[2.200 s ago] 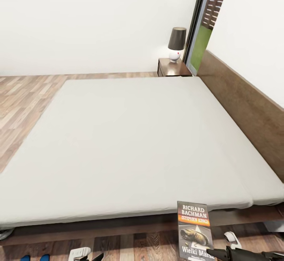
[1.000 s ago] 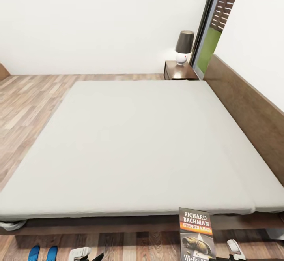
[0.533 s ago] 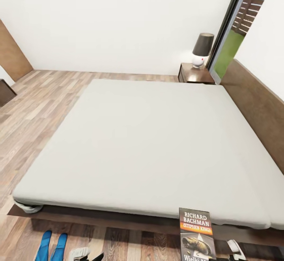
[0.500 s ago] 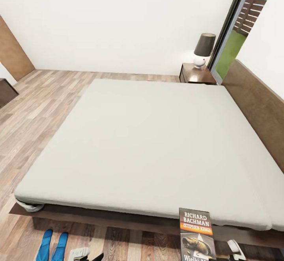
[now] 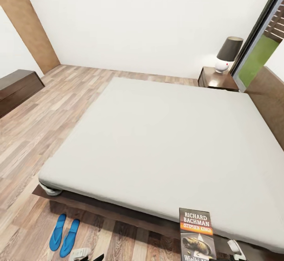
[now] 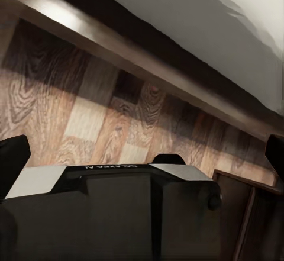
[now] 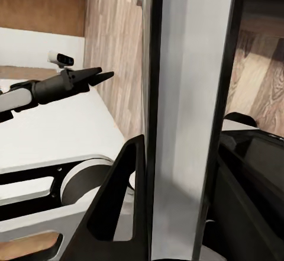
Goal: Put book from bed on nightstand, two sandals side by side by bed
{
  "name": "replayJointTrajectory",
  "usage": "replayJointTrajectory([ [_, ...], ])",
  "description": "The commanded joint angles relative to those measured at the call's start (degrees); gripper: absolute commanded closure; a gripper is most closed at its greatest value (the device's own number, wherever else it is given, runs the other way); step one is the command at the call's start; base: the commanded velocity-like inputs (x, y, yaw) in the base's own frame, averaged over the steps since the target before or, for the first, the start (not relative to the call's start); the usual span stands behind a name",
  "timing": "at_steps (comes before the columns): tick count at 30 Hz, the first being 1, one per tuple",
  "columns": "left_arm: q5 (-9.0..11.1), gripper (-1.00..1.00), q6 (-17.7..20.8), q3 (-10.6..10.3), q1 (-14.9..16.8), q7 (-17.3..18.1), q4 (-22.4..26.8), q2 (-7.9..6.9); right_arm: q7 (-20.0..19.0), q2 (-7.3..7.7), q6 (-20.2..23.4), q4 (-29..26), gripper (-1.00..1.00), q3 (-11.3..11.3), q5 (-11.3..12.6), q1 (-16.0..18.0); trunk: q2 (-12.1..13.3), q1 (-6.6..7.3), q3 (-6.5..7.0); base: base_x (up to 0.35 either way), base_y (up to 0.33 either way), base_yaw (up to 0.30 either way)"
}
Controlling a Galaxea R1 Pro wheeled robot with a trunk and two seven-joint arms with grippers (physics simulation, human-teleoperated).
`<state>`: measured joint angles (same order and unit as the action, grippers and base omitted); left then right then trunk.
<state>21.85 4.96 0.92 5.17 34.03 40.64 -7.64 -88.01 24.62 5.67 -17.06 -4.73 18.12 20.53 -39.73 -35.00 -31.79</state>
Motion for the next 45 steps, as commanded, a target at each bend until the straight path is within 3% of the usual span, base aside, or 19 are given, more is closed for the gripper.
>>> replayJointTrajectory([
  [1, 0.4, -1.00, 0.9, 0.1, 0.1, 0.4, 0.1, 0.00, -0.2, 0.09, 0.7, 0.0, 1.00, -0.5, 0.6, 0.0, 0.4, 0.21, 0.13, 0.000, 0.000, 0.292],
  [6, 0.1, -1.00, 2.6, -0.1, 0.4, 0.5, 0.3, 0.14, -0.4, 0.40, 0.7, 0.0, 1.00, -0.4, 0.7, 0.0, 2.4, 1.31, 1.01, 0.000, 0.000, 0.291],
  [10, -0.2, -1.00, 7.9, -0.5, 1.2, 0.6, 1.2, 0.08, -0.7, 0.49, 0.7, 0.0, 1.00, -0.4, 0.7, 0.0, 4.0, 2.19, 1.65, 0.000, 0.000, 0.291],
  [14, -2.9, -1.00, 13.5, -1.0, 4.0, 0.6, 5.6, -0.09, -0.7, 0.54, 0.7, 0.0, 1.00, -0.4, 0.7, 0.0, 5.6, 3.07, 2.28, 0.000, 0.000, 0.291],
  [17, -8.0, -1.00, 15.6, -1.2, 5.2, 0.6, 6.8, -0.03, -0.6, 0.58, 0.7, 0.7, 1.00, -0.3, 0.8, 0.0, 6.8, 3.73, 2.74, 0.000, 0.000, 0.290],
  [19, -12.7, -1.00, 16.1, -1.6, 5.6, 0.3, 5.9, 0.37, -0.4, 0.60, 0.7, 2.3, 1.00, -0.2, 0.8, 0.0, 7.6, 4.17, 3.05, 0.000, 0.000, 0.290],
  [21, -18.0, -1.00, 15.5, -2.3, 5.7, -0.2, 2.5, 1.79, -0.3, 0.60, 0.7, 3.8, 1.00, -0.1, 0.8, 0.0, 8.4, 4.61, 3.36, 0.000, 0.000, 0.290],
  [23, -22.7, -1.00, 12.7, -2.6, 5.8, -1.3, -2.3, 3.16, -0.2, 0.60, 0.7, 4.5, 1.00, 0.0, 0.8, 0.0, 9.2, 5.05, 3.67, 0.000, 0.000, 0.290],
  [25, -25.2, -1.00, 6.2, -2.6, 5.8, -3.5, -6.2, 3.84, 0.0, 0.60, 0.7, 4.8, 1.00, 0.1, 0.9, 0.0, 10.0, 5.48, 3.98, 0.000, 0.000, 0.290],
  [28, -25.5, -1.00, 0.1, -2.6, 5.8, -4.9, -8.0, 4.15, 0.4, 0.55, 0.6, 4.9, 1.00, 0.0, 0.9, 0.0, 10.4, 5.70, 4.09, 0.000, 0.000, 0.290],
  [29, -24.8, -1.00, -1.9, -2.7, 5.8, -5.2, -8.5, 4.99, 2.2, 0.52, 0.6, 4.9, 1.00, 0.0, 0.9, 0.0, 10.4, 5.70, 4.07, 0.000, 0.000, 0.290],
  [35, -23.1, -1.00, -2.5, -2.7, 5.8, -5.4, -8.6, 6.40, 4.2, 0.35, 0.6, 4.9, 1.00, -0.1, 0.9, 0.0, 10.4, 5.70, 3.94, 0.000, 0.000, 0.290],
  [45, -22.5, -1.00, -2.6, -2.6, 5.8, -5.4, -8.6, 6.67, 4.4, 0.25, 0.6, 5.0, 1.00, 0.0, 0.9, 0.0, 10.4, 5.70, 3.70, 0.000, 0.000, 0.287],
])
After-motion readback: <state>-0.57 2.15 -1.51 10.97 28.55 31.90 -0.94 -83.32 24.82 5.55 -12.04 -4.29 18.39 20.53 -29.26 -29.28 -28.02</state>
